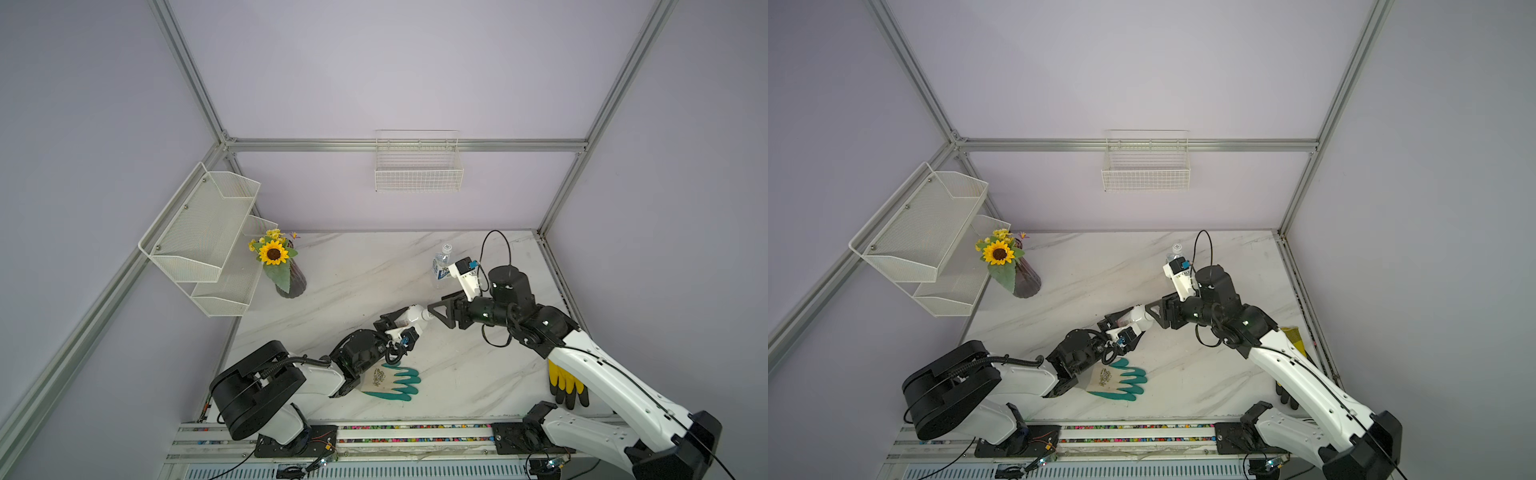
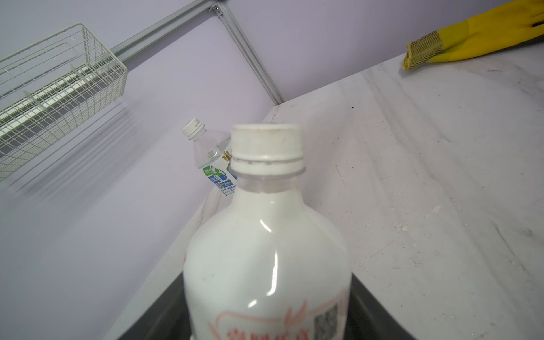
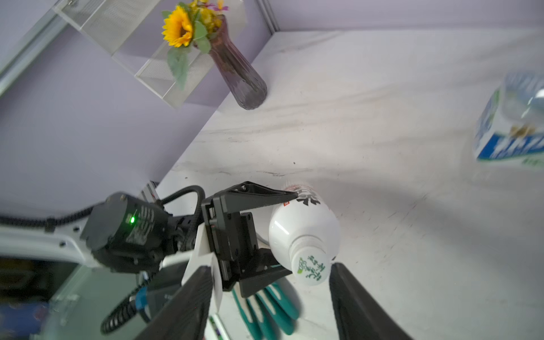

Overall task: Screw on the bottle caps
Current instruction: Screw the bottle cap onto the plastic bottle.

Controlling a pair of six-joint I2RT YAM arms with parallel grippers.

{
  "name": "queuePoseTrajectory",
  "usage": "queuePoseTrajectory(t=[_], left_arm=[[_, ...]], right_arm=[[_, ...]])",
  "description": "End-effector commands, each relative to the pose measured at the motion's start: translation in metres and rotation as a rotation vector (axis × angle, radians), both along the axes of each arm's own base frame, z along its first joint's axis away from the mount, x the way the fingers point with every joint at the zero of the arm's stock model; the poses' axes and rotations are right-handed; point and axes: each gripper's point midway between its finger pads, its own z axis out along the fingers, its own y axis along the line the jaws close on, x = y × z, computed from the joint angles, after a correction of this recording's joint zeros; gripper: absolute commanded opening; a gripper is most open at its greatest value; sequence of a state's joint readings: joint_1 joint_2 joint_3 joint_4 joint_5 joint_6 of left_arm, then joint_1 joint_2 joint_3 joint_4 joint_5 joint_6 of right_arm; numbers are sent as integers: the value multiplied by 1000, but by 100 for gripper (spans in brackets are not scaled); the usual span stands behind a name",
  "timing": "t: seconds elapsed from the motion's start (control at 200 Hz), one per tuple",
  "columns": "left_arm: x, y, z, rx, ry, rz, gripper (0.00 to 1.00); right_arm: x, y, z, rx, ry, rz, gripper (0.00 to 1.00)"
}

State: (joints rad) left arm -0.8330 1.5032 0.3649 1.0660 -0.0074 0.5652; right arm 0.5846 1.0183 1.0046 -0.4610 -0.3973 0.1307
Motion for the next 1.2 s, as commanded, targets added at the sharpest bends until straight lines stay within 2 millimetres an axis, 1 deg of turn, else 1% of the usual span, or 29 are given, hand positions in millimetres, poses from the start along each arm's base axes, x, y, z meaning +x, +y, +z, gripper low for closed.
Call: queuePoseTrajectory(t=[0.0,0.075,0.125,0.22,0.29,0.335,0.39,0.52,0.54,0.61,0.69,0.74,0.805,0.88,0.965,1.1,1.195], left_arm=[[-5,-9,15,-55,22,-85,70],[-9,-10,15,-60,46,-126,70],[-11,-10,16,-67,55,-148,69],[-14,-11,16,-70,64,-174,69],[-14,-11,15,-68,69,-181,69],[-15,-11,15,-68,70,-186,70],[-15,-12,15,-69,75,-189,70],[-16,-14,16,-69,81,-201,69],[-16,-14,16,-69,81,-204,69],[-17,-15,16,-70,83,-209,69],[-18,-15,16,-69,85,-214,70],[-18,-15,16,-69,85,-214,69],[-18,-15,17,-70,84,-217,69],[-18,-16,17,-68,86,-217,69],[-18,-16,16,-67,89,-219,69],[-18,-17,15,-66,90,-221,69],[-18,-17,16,-66,91,-220,69]], right_arm=[[-10,-7,-10,-299,-433,256,68],[-17,-10,-27,-465,-534,422,67],[-15,-13,-40,-558,-538,502,65],[-12,-17,-56,-687,-555,629,63],[-6,-18,-60,-753,-593,681,62],[1,-18,-58,-782,-617,676,62],[6,-18,-57,-821,-652,690,62],[7,-13,-52,-869,-712,732,61],[10,-10,-58,-877,-699,748,61],[10,-6,-59,-879,-718,766,59],[5,-3,-63,-876,-721,805,57],[2,-1,-67,-877,-712,829,54],[2,1,-71,-885,-705,838,49],[1,1,-74,-900,-700,851,45],[2,3,-75,-903,-706,856,44],[1,7,-75,-889,-711,864,39],[1,10,-75,-875,-695,858,29]])
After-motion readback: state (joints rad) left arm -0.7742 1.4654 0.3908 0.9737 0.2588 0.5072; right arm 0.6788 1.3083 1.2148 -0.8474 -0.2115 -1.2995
